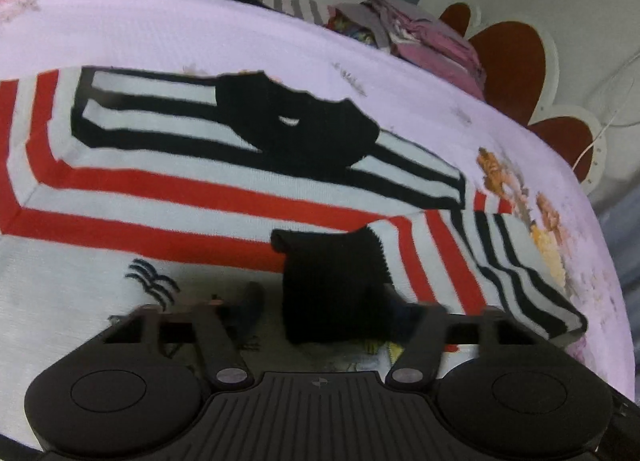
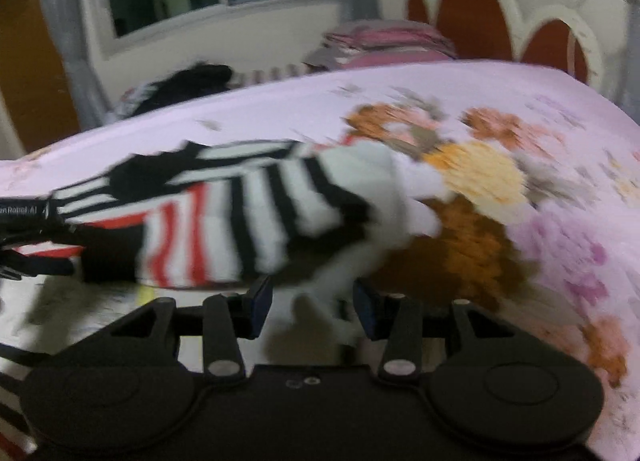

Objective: Fold small clothes

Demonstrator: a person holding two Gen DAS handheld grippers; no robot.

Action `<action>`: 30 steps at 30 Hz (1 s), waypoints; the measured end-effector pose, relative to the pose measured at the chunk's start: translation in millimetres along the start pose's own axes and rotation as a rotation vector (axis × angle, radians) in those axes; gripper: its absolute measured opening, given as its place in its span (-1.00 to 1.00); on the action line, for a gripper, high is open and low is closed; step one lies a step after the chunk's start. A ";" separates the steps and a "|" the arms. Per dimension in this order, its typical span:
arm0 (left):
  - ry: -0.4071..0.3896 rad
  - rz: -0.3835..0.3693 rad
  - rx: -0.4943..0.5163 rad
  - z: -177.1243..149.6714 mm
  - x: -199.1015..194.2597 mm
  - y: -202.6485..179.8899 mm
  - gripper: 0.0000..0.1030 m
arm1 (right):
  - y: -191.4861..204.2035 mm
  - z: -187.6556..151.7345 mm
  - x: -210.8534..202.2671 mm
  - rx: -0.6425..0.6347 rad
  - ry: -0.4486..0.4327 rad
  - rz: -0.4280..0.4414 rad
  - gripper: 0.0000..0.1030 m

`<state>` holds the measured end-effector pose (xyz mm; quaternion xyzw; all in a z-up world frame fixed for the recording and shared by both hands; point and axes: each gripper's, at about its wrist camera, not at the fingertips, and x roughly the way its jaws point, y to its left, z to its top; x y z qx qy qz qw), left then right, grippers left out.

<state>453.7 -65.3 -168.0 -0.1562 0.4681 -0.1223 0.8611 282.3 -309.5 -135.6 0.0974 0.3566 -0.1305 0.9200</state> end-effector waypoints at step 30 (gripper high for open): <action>-0.158 0.180 -0.093 -3.5 -49.1 104.2 -1.00 | 0.0 -0.3 30.9 0.001 0.089 0.026 -0.67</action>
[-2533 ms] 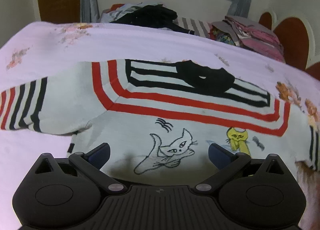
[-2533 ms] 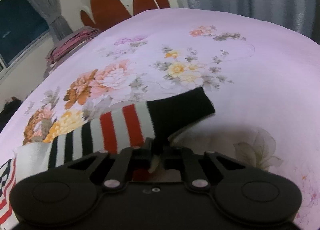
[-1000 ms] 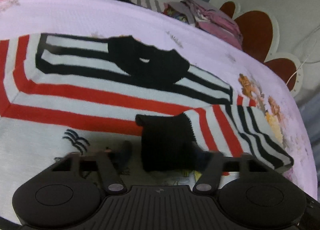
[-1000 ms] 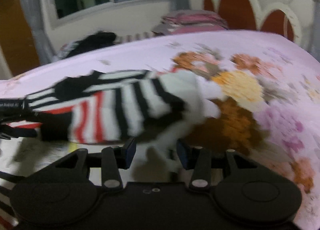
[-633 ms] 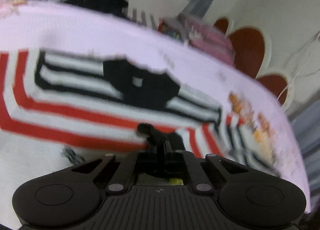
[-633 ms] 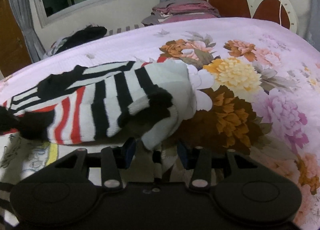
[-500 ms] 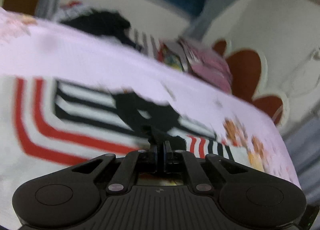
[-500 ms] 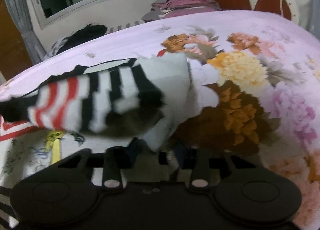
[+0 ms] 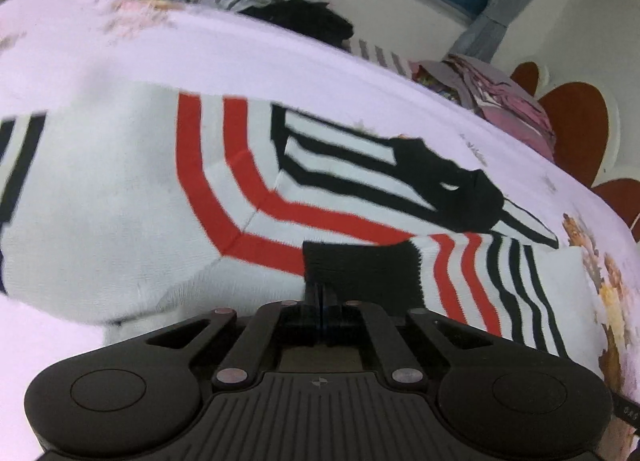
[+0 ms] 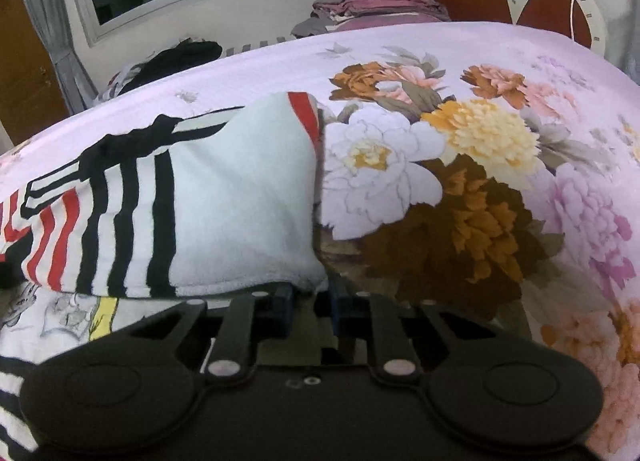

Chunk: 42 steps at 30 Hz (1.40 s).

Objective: Fold small clothes

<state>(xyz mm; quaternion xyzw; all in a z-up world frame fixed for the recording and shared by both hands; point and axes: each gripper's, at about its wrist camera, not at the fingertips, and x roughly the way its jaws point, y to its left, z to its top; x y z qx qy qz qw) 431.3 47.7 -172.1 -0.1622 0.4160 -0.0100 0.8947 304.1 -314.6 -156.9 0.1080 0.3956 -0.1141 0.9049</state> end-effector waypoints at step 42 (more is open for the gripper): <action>0.050 -0.028 0.007 0.6 20.0 -39.4 -0.99 | 8.8 107.5 61.8 0.044 -0.154 0.047 -0.61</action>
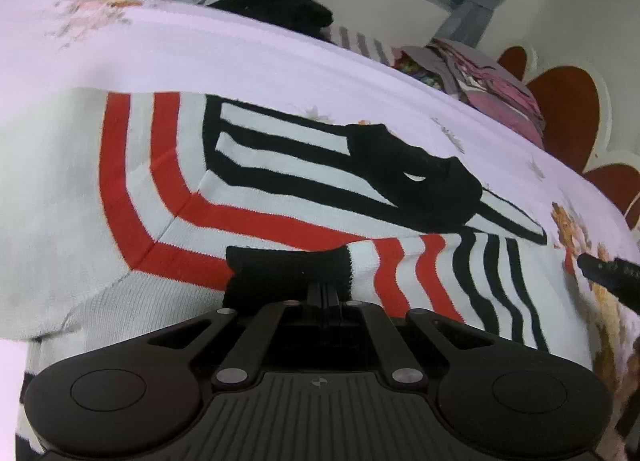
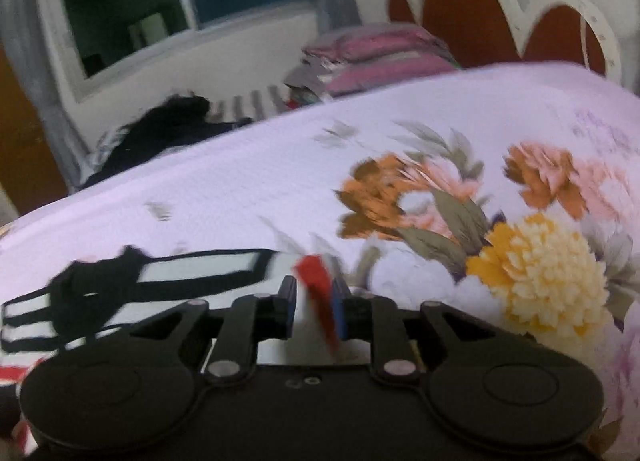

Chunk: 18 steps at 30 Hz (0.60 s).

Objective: Fold small clothes

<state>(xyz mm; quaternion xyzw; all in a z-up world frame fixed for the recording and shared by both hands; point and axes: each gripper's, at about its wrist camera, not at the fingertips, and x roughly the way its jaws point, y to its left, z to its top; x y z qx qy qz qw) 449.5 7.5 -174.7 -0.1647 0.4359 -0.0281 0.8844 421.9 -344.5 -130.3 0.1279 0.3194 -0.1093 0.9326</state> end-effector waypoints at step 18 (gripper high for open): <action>-0.139 0.185 -0.223 -34.9 -121.1 101.1 0.50 | 56.7 -30.3 -40.9 -0.083 0.109 0.201 -0.41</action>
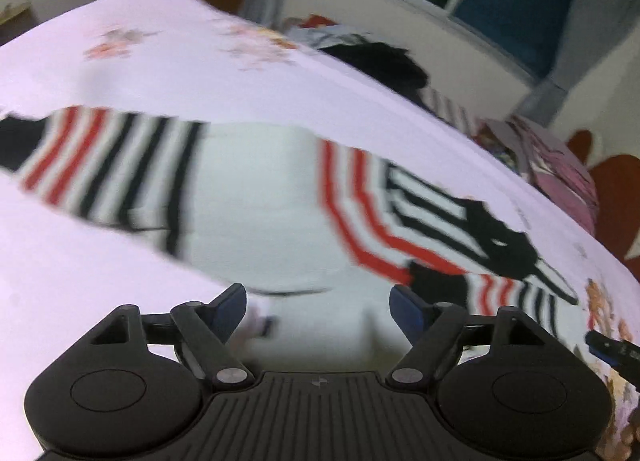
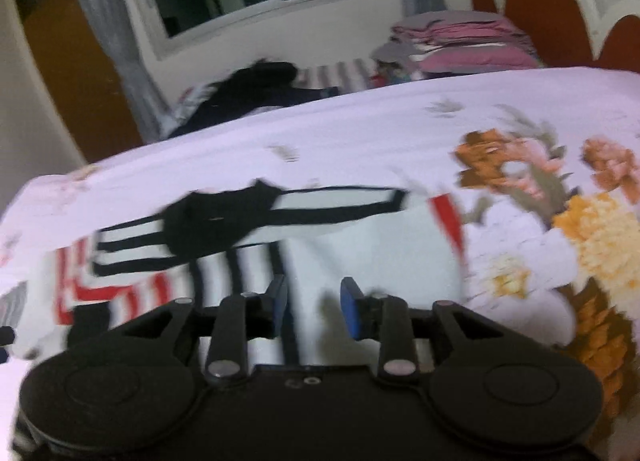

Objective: Fold small clothes

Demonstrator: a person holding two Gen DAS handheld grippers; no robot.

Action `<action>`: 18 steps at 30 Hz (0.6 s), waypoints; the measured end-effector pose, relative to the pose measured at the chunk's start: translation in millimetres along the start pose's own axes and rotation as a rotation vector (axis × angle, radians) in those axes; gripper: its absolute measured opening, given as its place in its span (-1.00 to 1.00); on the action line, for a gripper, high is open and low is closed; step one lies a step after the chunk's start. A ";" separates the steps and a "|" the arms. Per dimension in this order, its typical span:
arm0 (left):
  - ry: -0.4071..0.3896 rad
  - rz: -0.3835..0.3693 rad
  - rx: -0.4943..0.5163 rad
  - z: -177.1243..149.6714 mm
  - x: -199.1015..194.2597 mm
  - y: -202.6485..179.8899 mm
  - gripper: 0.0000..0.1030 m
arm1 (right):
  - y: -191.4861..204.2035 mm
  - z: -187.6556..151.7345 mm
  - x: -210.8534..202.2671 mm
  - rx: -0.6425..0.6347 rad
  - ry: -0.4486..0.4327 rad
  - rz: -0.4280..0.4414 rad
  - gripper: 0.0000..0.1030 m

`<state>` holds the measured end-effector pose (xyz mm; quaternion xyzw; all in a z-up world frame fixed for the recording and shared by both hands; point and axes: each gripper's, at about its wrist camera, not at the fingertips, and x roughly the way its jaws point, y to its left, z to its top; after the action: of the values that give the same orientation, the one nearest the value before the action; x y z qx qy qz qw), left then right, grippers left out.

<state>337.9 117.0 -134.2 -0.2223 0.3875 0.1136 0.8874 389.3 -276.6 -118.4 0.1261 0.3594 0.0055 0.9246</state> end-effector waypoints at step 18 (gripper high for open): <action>-0.088 0.094 -0.366 51.1 25.1 204.7 0.49 | 114.4 -35.6 2.8 -0.021 0.051 0.048 -0.26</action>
<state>310.8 321.6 -184.8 -0.3565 0.3313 0.2334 0.8418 376.9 -157.4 -118.4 0.1247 0.3797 0.0347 0.9160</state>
